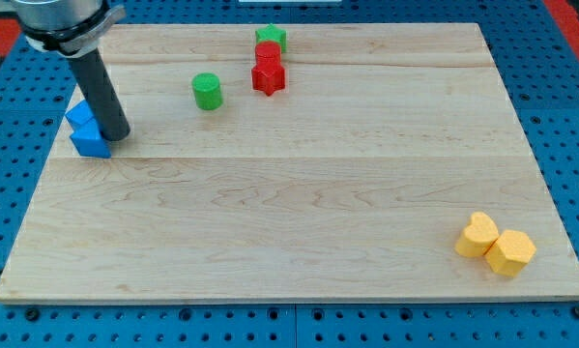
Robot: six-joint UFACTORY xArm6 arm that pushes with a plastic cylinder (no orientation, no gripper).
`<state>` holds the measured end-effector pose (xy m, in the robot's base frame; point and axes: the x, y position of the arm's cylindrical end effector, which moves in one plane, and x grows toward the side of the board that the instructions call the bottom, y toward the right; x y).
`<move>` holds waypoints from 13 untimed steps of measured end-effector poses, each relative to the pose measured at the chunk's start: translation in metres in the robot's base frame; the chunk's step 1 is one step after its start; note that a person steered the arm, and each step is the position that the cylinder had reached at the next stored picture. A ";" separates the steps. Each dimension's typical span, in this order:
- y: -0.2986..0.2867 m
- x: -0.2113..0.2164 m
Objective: Push green circle towards center
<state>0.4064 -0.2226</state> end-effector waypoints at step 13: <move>0.202 -0.058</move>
